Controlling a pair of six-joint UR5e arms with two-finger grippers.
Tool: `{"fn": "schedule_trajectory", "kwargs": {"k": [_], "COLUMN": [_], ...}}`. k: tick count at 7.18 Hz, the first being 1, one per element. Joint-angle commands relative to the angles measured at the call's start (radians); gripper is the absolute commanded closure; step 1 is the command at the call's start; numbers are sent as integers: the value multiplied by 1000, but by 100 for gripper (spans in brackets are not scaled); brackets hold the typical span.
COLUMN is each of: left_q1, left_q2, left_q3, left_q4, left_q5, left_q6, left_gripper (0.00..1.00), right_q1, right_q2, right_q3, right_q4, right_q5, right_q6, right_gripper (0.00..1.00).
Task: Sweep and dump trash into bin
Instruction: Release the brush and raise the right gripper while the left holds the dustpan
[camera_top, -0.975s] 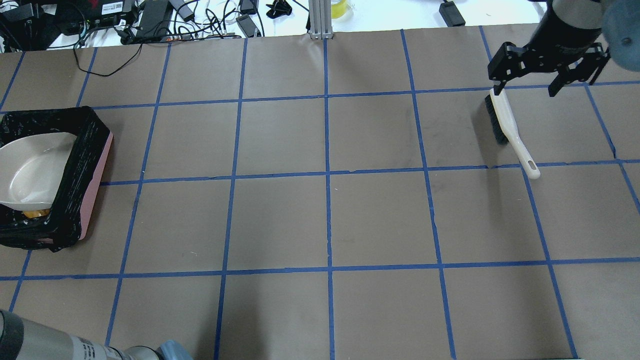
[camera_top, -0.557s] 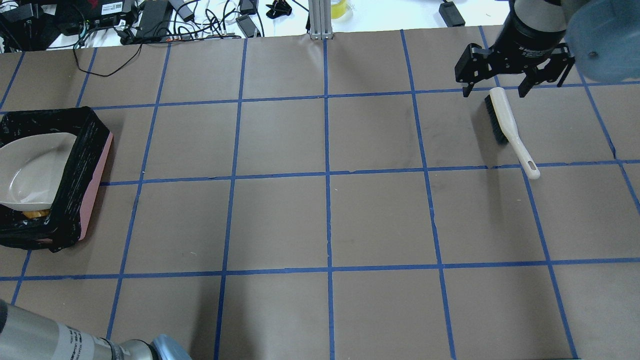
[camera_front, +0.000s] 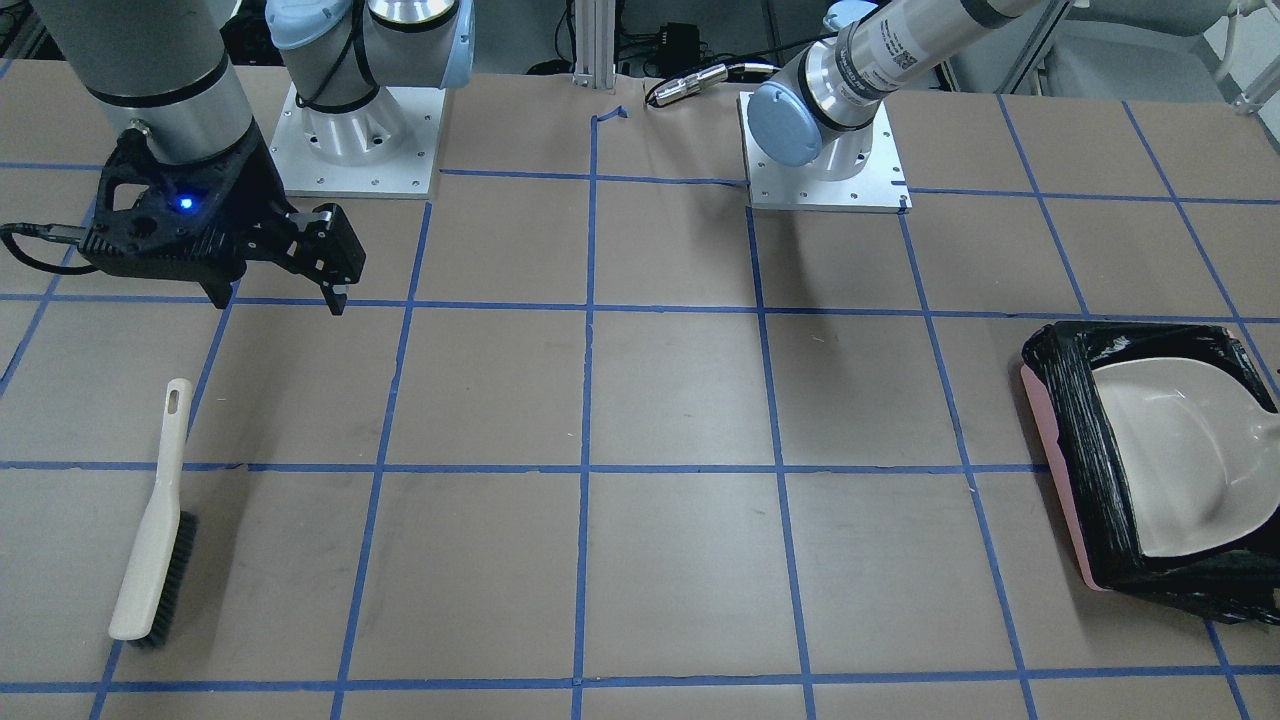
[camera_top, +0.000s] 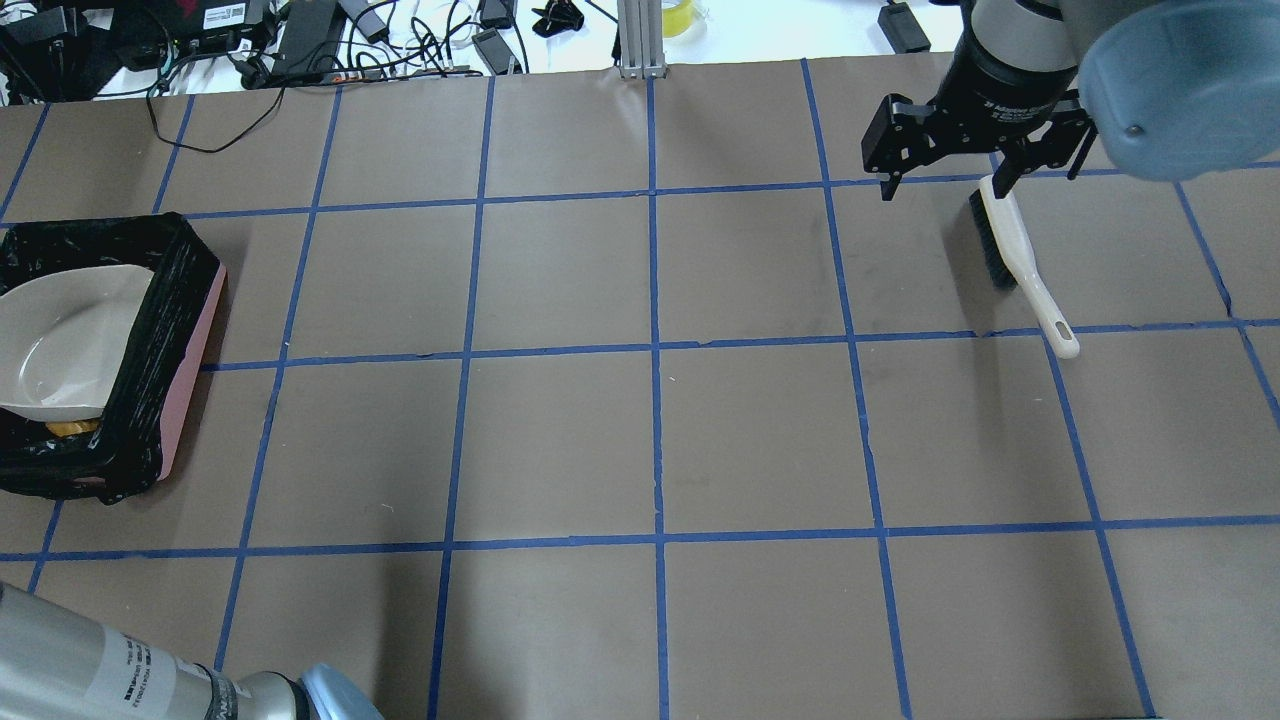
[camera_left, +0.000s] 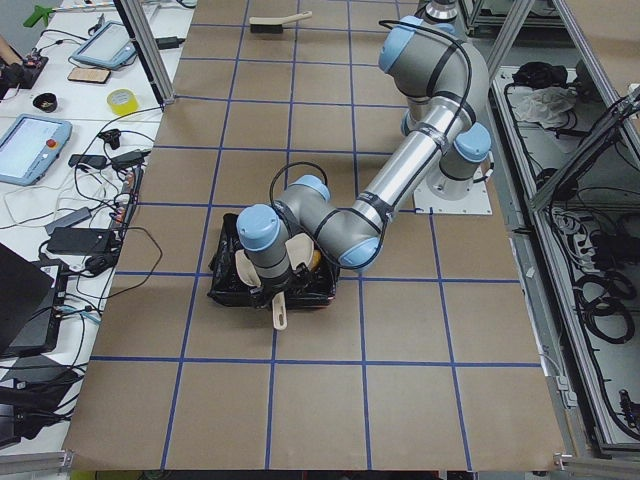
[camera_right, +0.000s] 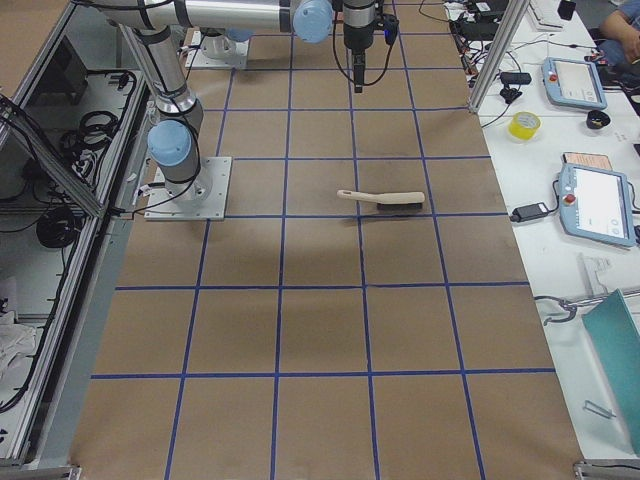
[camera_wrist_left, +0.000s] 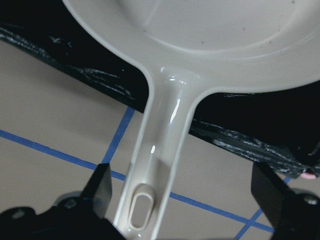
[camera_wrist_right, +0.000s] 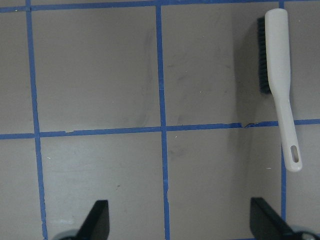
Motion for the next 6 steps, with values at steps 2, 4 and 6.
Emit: {"fn": "schedule_trajectory", "kwargs": {"k": [2, 4, 6], "left_q1": [4, 17, 18], "left_q2": [-40, -45, -30], "left_q3": [1, 10, 13], "left_q4": [4, 4, 2], "left_q5": [-30, -109, -113], "left_q6": [20, 31, 40], "left_gripper": [0, 62, 100], "right_q1": [4, 4, 6], "right_q2": [-19, -14, -11], "right_q3": [7, 10, 12], "right_q4": [4, 4, -7], "right_q5": [8, 2, 6], "right_q6": [-1, -2, 5], "right_gripper": [0, 0, 0]}}
